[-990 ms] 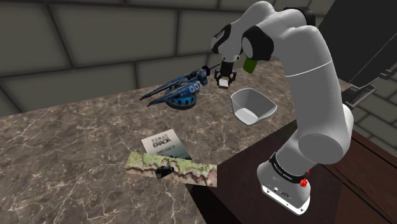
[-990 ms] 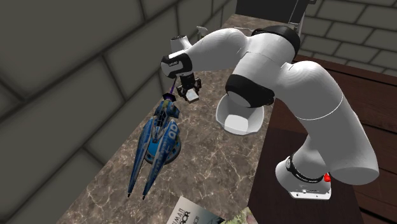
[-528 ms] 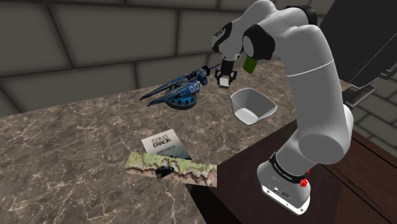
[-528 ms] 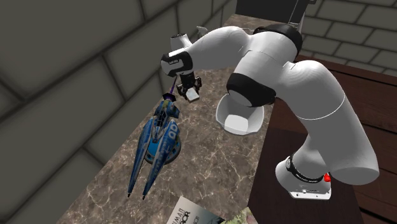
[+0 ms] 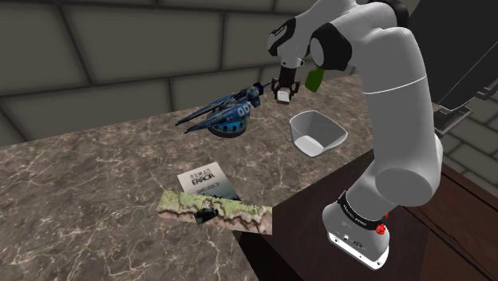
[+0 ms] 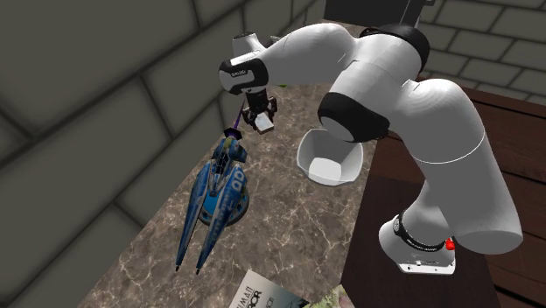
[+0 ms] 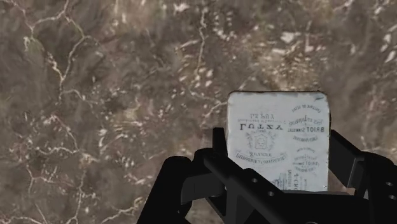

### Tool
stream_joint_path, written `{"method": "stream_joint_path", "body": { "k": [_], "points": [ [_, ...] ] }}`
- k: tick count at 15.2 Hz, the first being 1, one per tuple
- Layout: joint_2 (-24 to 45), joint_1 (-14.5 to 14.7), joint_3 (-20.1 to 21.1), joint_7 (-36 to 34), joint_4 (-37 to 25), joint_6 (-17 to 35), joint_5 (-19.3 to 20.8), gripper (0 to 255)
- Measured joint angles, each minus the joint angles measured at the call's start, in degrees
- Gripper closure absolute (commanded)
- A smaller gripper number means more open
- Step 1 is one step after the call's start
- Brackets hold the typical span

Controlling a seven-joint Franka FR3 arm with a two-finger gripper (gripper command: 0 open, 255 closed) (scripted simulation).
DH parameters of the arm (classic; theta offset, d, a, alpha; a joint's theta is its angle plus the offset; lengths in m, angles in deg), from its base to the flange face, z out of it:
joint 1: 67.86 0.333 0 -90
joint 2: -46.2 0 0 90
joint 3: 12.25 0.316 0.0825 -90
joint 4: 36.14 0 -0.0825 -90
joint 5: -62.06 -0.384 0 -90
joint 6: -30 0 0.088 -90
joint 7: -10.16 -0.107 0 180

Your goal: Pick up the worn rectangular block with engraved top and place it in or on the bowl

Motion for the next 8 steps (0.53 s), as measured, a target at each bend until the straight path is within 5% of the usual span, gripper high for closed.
{"method": "stream_joint_path", "body": {
  "k": [8],
  "points": [
    [-3.19, 0.9, -1.65, -0.98, -1.23, -4.0, 2.03, 255]
  ]
}}
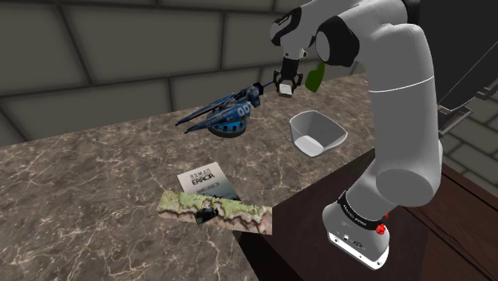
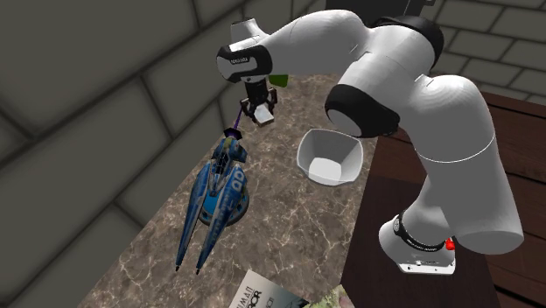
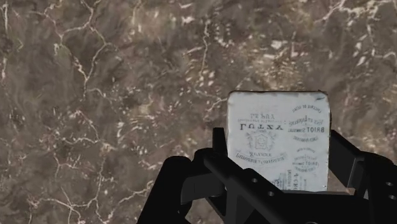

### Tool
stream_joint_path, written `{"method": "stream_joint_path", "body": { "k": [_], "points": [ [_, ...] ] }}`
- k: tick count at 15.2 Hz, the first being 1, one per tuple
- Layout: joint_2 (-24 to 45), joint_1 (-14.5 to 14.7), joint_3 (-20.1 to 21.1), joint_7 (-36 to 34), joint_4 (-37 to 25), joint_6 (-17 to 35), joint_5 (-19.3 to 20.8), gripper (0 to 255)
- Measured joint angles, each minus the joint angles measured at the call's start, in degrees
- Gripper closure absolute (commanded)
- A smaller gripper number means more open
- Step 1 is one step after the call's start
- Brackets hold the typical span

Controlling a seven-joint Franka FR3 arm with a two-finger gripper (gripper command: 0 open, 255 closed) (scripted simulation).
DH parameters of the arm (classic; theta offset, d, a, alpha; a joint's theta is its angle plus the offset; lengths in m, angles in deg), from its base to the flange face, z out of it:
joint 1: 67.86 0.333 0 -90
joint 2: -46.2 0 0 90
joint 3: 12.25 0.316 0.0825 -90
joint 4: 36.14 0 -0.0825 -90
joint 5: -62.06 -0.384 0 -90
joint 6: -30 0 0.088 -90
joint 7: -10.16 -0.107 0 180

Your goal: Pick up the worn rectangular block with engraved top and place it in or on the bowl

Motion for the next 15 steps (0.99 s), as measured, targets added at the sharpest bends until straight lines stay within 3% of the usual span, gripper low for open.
{"method": "stream_joint_path", "body": {
  "k": [15],
  "points": [
    [-4.54, 0.55, -2.29, -1.75, -5.2, -8.74, 3.2, 255]
  ]
}}
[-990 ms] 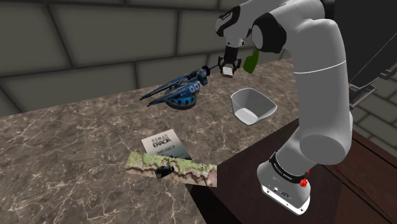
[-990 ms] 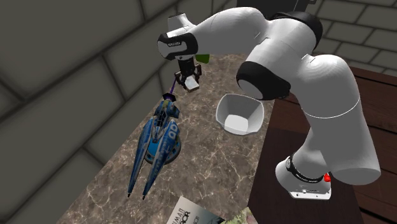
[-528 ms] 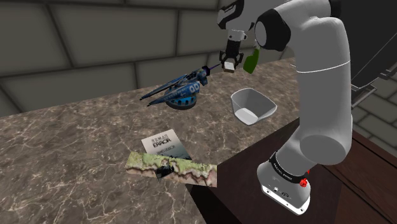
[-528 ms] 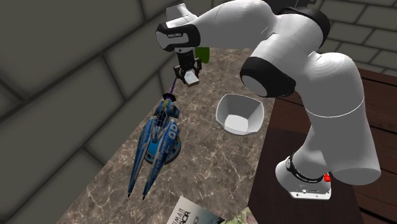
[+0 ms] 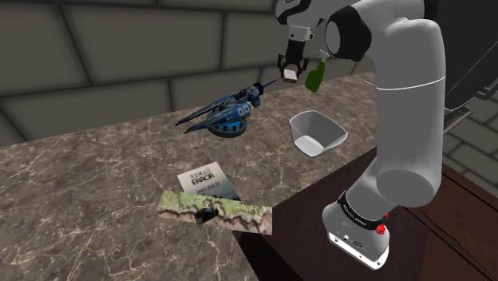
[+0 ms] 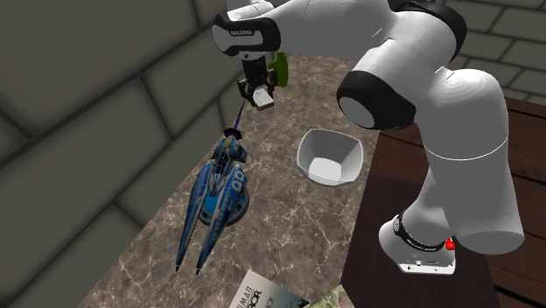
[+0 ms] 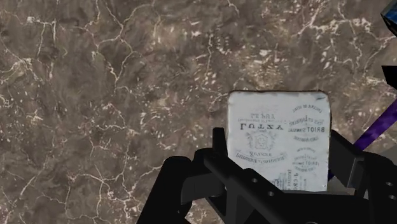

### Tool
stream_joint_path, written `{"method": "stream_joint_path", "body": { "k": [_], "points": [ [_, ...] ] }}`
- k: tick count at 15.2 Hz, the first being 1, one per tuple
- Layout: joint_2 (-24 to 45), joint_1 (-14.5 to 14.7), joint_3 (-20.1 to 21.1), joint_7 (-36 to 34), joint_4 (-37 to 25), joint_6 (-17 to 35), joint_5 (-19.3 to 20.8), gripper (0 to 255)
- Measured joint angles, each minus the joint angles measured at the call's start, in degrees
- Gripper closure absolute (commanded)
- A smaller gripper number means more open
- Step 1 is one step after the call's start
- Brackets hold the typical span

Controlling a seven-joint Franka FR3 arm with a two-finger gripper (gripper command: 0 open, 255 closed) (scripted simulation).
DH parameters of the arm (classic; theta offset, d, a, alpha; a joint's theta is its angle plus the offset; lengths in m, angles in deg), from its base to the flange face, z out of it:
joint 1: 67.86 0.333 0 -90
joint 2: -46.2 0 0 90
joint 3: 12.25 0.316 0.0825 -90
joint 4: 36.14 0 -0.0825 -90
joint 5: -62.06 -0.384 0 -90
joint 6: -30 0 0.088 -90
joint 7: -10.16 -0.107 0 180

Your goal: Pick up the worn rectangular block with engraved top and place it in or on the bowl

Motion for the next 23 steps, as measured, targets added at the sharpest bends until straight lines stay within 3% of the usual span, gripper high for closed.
{"method": "stream_joint_path", "body": {
  "k": [3, 8, 12, 15, 18, 23],
  "points": [
    [-1.72, 1.03, -0.67, -0.28, 1.22, -0.34, 0.89, 255],
    [-13.36, 9.28, -4.95, -2.25, 16.77, 5.54, 7.12, 255],
    [-26.49, 16.61, -8.55, -7.74, 30.62, 10.82, 16.09, 255],
    [-36.33, 18.96, -9.08, -13.43, 38.27, 12.64, 23.9, 255],
    [-47.4, 17.98, -6.58, -20.27, 45.68, 12.48, 32.35, 255],
    [-62.44, 11.58, -0.43, -27.54, 57.07, 10.61, 41.57, 255]
  ]
}}
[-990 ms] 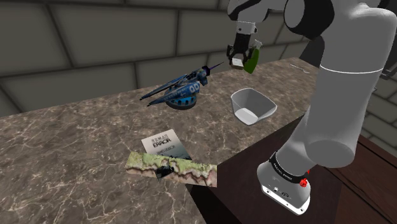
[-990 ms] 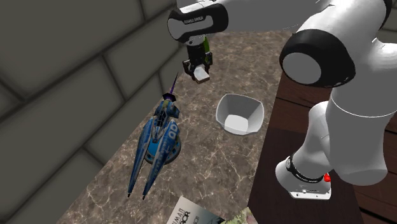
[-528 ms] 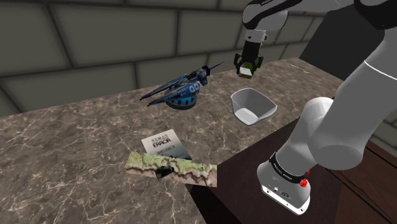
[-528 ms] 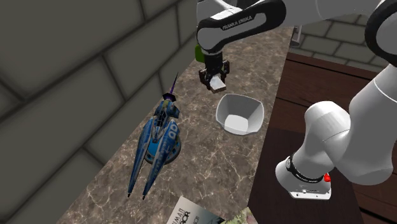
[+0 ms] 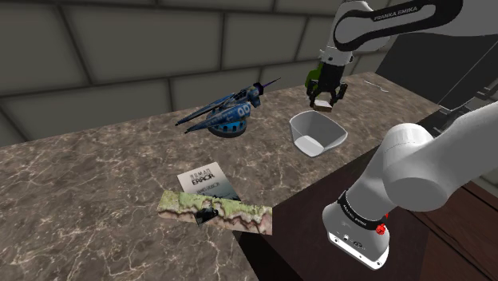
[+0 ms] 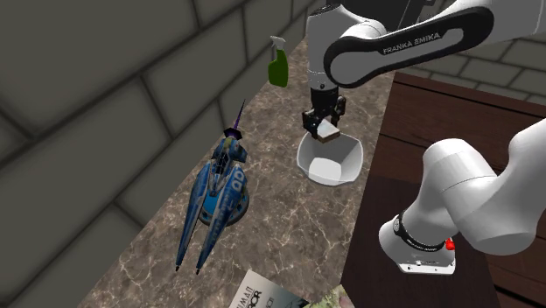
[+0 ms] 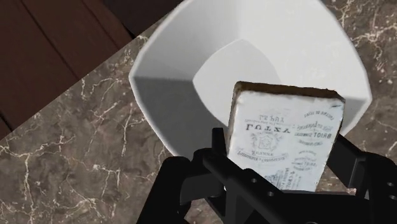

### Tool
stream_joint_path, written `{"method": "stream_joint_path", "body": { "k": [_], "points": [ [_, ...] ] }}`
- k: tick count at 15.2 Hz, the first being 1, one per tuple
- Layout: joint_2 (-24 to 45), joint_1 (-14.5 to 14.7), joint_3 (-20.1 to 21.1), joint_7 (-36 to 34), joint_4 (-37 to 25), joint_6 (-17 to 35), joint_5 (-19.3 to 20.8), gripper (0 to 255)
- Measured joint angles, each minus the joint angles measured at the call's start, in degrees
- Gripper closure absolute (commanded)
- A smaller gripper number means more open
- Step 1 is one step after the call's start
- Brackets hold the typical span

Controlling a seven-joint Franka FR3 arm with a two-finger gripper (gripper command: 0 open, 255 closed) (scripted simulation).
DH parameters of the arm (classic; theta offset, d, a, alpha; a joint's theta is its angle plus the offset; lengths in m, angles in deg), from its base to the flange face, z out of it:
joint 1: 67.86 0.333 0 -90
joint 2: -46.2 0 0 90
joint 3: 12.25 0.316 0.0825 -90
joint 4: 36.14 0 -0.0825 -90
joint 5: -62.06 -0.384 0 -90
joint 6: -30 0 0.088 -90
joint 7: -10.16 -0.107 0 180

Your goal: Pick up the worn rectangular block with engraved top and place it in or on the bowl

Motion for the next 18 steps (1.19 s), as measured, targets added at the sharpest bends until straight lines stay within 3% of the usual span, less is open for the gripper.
{"method": "stream_joint_path", "body": {
  "k": [2, 4, 18],
  "points": [
    [-6.24, -3.11, 3.12, -2.39, 4.53, -2.05, 2.27, 255],
    [-8.18, -4.42, 3.52, -3.02, 7.28, -1.37, 3.47, 255],
    [-2.54, -3.27, -1.38, -2.46, 12.78, 9.79, 5.15, 255]
  ]
}}
